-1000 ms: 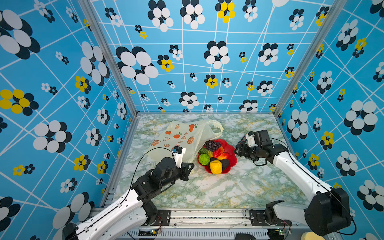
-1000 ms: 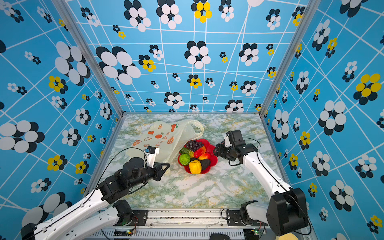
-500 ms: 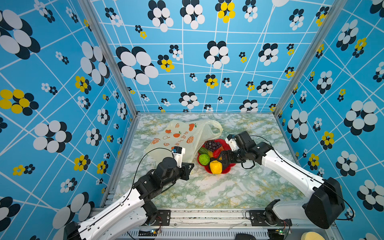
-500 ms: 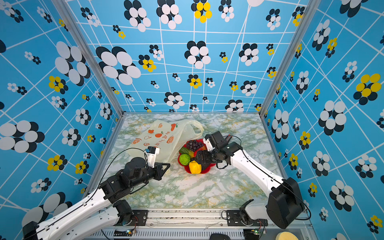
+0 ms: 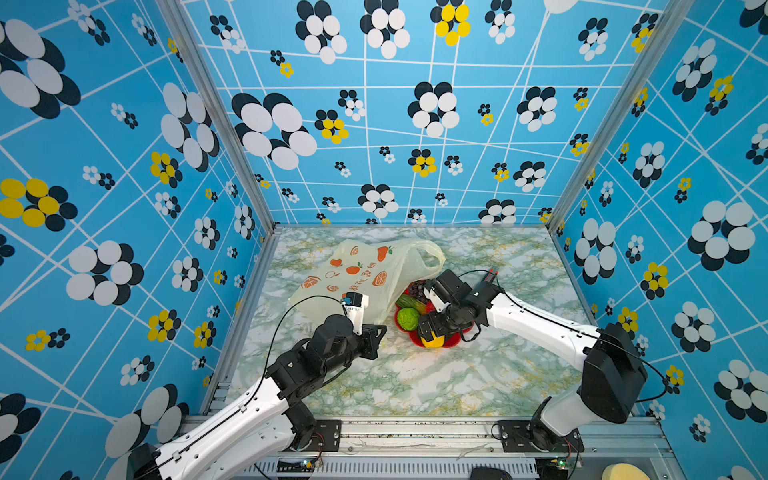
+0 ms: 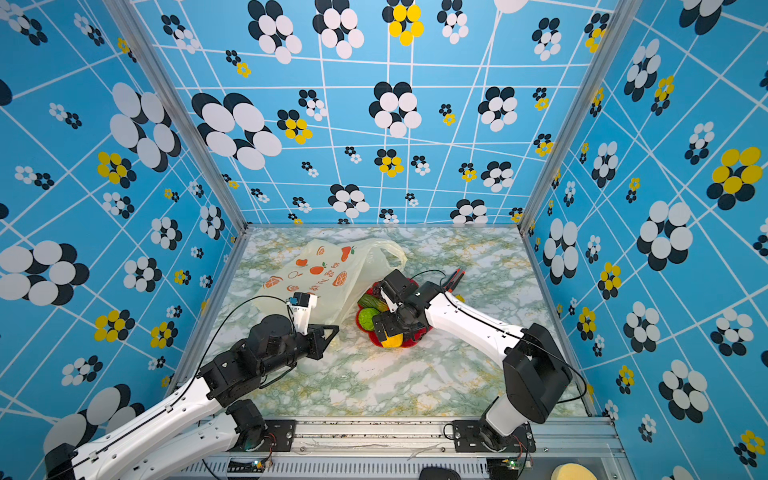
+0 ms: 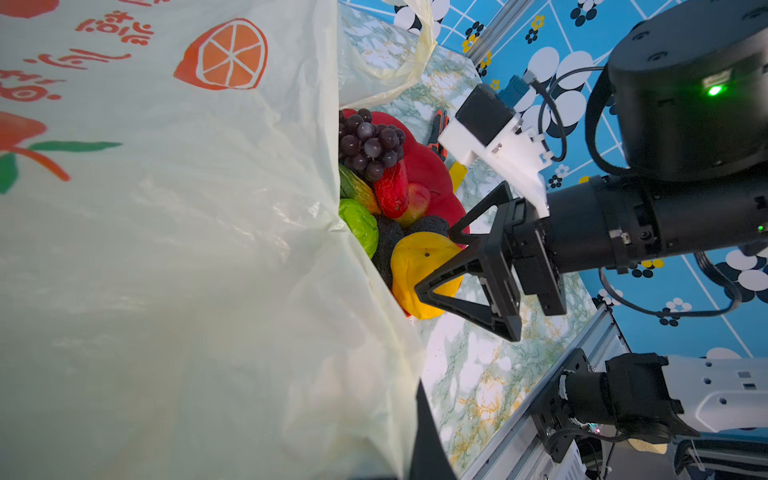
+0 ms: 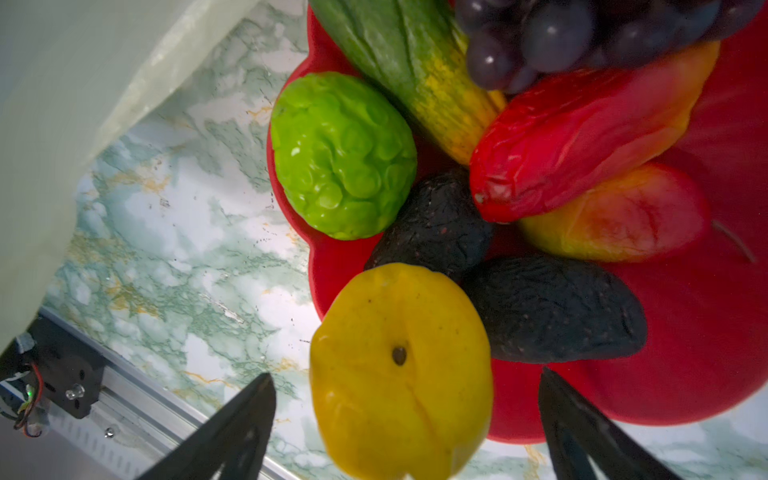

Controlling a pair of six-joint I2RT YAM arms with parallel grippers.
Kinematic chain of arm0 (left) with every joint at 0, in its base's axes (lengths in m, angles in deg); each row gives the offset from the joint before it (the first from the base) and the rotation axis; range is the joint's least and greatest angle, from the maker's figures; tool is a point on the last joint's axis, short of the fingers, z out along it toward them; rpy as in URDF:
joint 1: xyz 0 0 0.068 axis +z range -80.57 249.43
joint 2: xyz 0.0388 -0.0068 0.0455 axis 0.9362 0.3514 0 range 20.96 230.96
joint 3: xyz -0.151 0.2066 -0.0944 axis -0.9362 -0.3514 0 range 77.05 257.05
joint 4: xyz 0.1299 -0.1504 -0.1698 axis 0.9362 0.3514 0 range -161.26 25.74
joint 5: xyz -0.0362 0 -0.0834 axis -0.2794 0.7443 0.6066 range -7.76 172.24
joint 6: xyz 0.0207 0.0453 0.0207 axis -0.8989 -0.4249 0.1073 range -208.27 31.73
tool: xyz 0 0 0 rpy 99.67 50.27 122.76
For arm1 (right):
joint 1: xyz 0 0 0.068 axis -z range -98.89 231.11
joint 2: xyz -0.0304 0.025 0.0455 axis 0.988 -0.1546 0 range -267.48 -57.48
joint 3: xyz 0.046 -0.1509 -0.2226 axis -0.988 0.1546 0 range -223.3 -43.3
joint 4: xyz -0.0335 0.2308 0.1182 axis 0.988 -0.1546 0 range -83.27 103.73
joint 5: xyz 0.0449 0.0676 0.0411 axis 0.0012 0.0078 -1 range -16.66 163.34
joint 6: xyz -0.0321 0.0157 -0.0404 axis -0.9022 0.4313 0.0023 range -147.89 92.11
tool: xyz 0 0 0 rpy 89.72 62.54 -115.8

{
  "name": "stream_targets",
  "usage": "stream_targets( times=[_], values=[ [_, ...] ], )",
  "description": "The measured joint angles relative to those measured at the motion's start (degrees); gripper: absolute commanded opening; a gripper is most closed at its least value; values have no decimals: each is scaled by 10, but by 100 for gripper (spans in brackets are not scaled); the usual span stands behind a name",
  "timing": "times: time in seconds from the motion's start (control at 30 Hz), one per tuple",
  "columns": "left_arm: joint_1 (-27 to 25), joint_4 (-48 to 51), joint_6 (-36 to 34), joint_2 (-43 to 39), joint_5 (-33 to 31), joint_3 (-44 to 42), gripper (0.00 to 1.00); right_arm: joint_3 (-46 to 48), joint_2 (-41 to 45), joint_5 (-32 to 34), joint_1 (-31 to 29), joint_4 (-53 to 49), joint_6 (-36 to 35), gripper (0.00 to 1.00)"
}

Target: Place the fruits into the plastic bag

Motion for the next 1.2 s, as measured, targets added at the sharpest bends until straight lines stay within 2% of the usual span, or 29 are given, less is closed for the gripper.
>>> stream_targets(
  times=[0.1,0.27,0.53,0.9,1.07,1.2],
  values=[
    [4,2,0,-11,-3,0,0,-5,-18,9,-7,-1,-1,90],
    [9,12,0,-28,-6,-2,0,-10,-32,15,-8,-8,1,73],
    [14,17,0,-38,-9,-6,0,-10,-33,19,-8,-9,5,53],
    [14,21,1,-50,-7,-7,0,-8,42,25,-7,0,38,52],
    [14,21,5,-49,6,-7,0,-6,63,-28,0,75,83,51],
    [14,20,5,-48,14,-7,0,-46,13,-74,6,118,108,49]
  ],
)
